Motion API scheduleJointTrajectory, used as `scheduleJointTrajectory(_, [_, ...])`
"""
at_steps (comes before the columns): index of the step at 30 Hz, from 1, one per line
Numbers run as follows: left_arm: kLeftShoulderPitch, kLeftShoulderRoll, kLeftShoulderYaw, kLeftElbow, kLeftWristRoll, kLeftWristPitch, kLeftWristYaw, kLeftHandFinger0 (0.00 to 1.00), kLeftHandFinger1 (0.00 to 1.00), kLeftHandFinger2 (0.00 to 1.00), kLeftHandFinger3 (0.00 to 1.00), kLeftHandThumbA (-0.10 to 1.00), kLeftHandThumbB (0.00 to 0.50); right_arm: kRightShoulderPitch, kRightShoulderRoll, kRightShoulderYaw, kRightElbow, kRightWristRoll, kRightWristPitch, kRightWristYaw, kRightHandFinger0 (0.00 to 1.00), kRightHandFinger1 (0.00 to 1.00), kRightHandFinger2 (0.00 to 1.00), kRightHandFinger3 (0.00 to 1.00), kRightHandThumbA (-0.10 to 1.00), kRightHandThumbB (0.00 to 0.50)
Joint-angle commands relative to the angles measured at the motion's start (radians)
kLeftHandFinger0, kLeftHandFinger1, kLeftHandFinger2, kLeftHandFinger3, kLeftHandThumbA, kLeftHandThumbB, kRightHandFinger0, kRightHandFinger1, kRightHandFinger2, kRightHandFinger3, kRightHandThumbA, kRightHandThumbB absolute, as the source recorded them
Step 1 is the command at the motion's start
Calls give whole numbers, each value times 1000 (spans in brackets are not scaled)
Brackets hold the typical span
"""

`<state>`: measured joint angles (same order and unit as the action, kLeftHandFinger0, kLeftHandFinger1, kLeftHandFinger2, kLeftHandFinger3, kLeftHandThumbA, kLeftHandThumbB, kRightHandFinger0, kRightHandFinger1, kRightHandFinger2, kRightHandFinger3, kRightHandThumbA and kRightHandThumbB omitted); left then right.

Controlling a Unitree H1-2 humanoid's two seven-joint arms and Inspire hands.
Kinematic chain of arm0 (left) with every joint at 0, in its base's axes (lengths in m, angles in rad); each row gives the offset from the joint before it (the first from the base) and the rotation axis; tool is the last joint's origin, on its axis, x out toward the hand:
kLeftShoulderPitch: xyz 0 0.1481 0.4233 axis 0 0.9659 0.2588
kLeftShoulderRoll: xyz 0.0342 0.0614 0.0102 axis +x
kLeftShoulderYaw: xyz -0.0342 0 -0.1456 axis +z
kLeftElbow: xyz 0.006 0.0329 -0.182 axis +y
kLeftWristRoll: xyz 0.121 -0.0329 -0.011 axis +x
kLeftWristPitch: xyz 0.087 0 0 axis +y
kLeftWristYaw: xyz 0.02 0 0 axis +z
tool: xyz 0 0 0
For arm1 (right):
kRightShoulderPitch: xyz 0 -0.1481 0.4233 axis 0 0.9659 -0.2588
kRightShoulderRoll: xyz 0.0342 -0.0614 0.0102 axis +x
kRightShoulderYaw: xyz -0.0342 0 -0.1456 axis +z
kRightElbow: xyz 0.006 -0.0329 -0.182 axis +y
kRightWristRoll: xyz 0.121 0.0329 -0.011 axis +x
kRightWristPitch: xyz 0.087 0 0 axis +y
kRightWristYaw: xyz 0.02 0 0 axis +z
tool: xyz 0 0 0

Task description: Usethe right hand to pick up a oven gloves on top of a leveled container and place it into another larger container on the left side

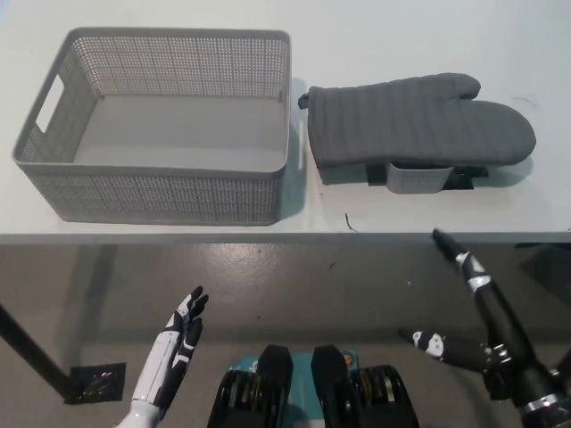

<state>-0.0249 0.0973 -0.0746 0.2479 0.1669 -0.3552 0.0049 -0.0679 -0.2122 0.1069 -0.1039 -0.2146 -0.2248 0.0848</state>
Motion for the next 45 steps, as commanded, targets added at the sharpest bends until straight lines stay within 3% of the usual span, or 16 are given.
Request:
scheduleJointTrajectory(1, [-18,4,2,-10,24,-73,25,1000,1000,1000,1000,1000,123,-51,-52,-78,-201,-348,17,-105,1000,1000,1000,1000,1000,217])
scheduleJointTrajectory(4, [-17,3,3,-13,15,-68,19,1000,1000,1000,1000,1000,115,-106,-87,-101,-241,-459,74,-91,1000,1000,1000,1000,1000,245])
scheduleJointTrajectory(8, [-16,3,0,-6,33,-73,28,1000,1000,1000,1000,1000,111,-180,-124,-115,-236,-543,149,-66,1000,1000,1000,1000,1000,234])
scheduleJointTrajectory(11, [-16,1,2,-10,19,-65,21,1000,1000,1000,1000,1000,128,-244,-148,-109,-200,-597,205,-55,1000,1000,1000,1000,1000,264])
scheduleJointTrajectory(15, [-20,0,3,-11,9,-64,15,1000,1000,1000,1000,1000,131,-332,-181,-82,-98,-681,252,-78,1000,1000,1000,1000,1000,228])
scheduleJointTrajectory(18, [-21,2,2,-8,24,-70,23,1000,1000,1000,1000,1000,121,-383,-195,-60,-9,-696,271,-94,1000,1000,1000,1000,1000,263])
scheduleJointTrajectory(34, [-22,3,2,-3,32,-76,21,1000,1000,1000,1000,1000,118,-562,-205,29,314,-728,318,-175,1000,1000,1000,1000,1000,276])
scheduleJointTrajectory(38, [-19,1,3,-6,31,-77,20,1000,1000,1000,1000,1000,120,-583,-198,41,356,-716,329,-177,1000,1000,1000,1000,1000,310])
scheduleJointTrajectory(45, [-21,0,5,0,26,-84,17,1000,1000,1000,1000,1000,122,-609,-172,70,417,-713,341,-203,1000,1000,1000,1000,1000,306])
